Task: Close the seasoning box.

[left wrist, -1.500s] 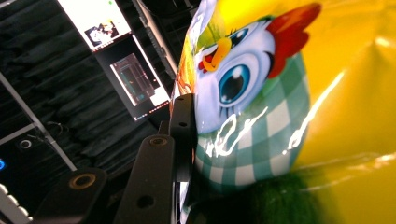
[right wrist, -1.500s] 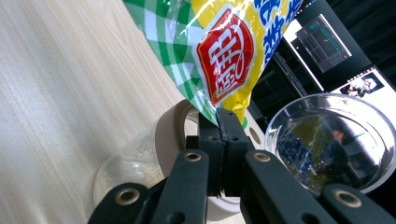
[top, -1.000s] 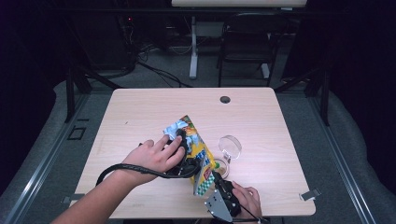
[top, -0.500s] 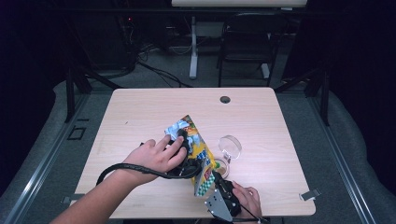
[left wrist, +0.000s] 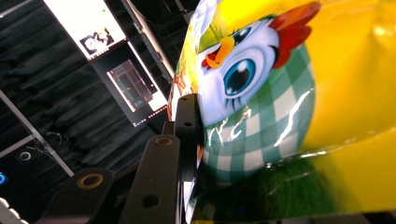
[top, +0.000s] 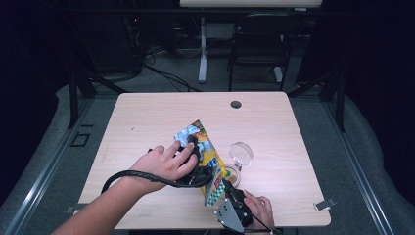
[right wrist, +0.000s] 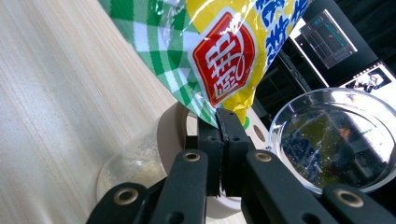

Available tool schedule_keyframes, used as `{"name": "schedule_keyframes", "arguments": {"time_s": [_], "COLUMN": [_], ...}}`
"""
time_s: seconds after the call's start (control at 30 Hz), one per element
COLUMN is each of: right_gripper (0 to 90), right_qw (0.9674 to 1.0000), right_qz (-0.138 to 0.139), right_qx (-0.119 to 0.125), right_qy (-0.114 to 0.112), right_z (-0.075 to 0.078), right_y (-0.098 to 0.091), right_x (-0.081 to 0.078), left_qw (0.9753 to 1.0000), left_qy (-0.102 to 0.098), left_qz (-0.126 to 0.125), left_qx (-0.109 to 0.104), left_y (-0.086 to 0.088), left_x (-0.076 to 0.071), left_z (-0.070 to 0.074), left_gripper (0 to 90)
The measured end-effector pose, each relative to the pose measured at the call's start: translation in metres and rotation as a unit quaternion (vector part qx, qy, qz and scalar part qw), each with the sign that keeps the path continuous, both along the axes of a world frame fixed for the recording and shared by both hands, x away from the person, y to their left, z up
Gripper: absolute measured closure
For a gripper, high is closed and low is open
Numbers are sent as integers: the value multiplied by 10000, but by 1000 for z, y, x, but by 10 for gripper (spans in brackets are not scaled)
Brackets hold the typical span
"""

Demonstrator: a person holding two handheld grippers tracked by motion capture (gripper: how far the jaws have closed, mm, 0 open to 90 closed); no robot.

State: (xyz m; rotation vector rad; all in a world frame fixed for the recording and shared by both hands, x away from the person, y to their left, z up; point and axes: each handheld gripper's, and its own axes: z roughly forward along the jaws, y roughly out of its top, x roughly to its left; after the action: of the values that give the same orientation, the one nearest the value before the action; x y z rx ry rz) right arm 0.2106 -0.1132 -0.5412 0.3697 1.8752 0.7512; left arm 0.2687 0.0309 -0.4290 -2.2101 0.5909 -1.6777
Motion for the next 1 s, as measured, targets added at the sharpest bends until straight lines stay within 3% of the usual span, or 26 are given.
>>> {"name": "schedule_keyframes", "arguments": {"time_s": [0.4, 1.0], "right_gripper": [887, 887], "right_qw": [10000, 9991], "right_qz": [11, -9], "right_qx": [29, 390], "right_qy": [24, 182], "right_z": [1, 6], "right_y": [0, -2], "right_x": [-1, -2], "left_qw": [10000, 9999], "left_qy": [-3, 54], "left_qz": [-36, -23], "left_qx": [42, 134], "left_y": [-2, -4], "left_x": [-2, -2], "left_z": [4, 11], "left_gripper": [767, 771]}}
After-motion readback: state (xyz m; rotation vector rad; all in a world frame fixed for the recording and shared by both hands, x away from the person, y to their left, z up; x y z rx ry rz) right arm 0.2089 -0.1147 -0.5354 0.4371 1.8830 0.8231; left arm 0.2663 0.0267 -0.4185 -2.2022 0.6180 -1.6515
